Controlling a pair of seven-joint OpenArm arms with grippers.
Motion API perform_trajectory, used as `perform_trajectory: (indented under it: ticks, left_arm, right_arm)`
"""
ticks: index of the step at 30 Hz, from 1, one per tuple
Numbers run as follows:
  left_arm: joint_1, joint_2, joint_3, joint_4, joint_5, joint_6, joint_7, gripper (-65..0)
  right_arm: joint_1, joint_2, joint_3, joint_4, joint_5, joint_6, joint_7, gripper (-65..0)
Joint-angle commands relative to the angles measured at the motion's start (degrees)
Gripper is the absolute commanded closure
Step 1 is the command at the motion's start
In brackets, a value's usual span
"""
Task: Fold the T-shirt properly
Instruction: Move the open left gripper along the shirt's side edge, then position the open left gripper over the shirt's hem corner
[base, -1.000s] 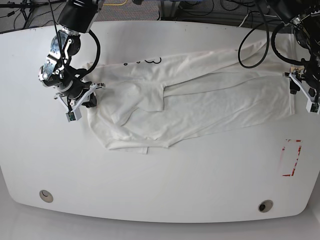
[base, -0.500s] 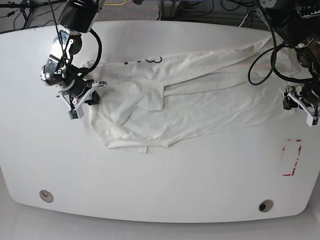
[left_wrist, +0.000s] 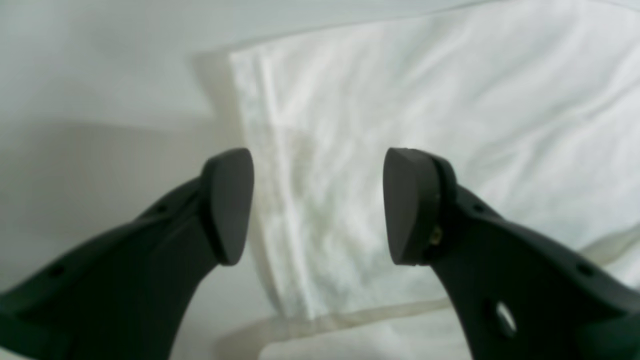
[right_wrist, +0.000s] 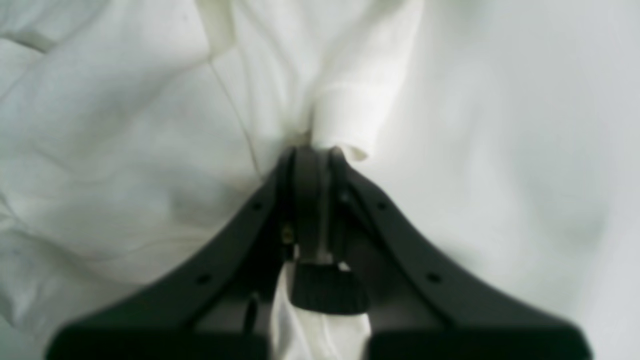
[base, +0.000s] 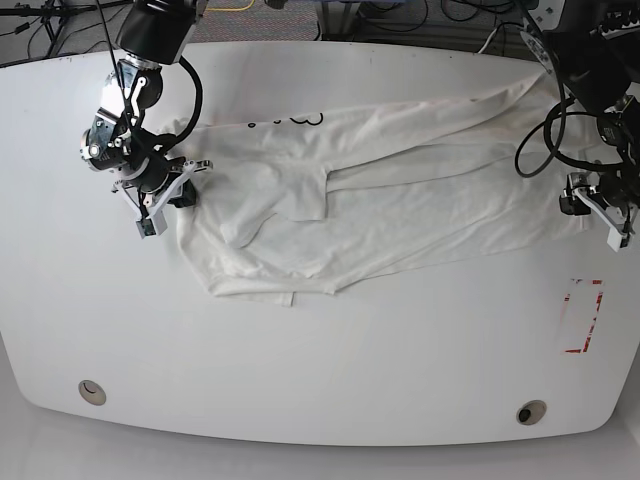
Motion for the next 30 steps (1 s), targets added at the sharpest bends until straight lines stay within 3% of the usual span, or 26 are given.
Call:
perform_trajectory:
  ticks: [1, 13, 15, 27, 30]
  left_arm:
    - [-1.2, -1.9, 0.2, -0.6, -0.3, -0.1, -1.5, -39.9]
    - [-2.7, -3.8, 2.7, -9.3, 1.3, -0.1, -9.1, -47.0]
    - [-3.8, -4.7, 4.9, -14.3, 0.8, -0.1, -14.3, -48.1]
    - [-6.1, -6.3, 8.6, -24.9, 1.2, -0.1, -25.2, -45.6]
    - [-6.5, -6.4, 8.4, -25.8, 1.3, -0.1, -25.5, -45.4]
  right_arm:
    - [0.8, 0.7, 0.1, 1.3, 1.0, 0.4, 0.9, -1.2]
    - [0.6, 0.7, 0.1, 0.9, 1.0, 0.4, 0.7, -1.4]
    - [0.5, 0.7, 0.1, 0.7, 0.6, 0.4, 0.5, -1.6]
    - [0.2, 0.6, 0.0, 0.2, 0.5, 0.4, 0.4, -1.5]
    - [0.2, 0.6, 0.0, 0.2, 0.6, 0.4, 0.3, -1.5]
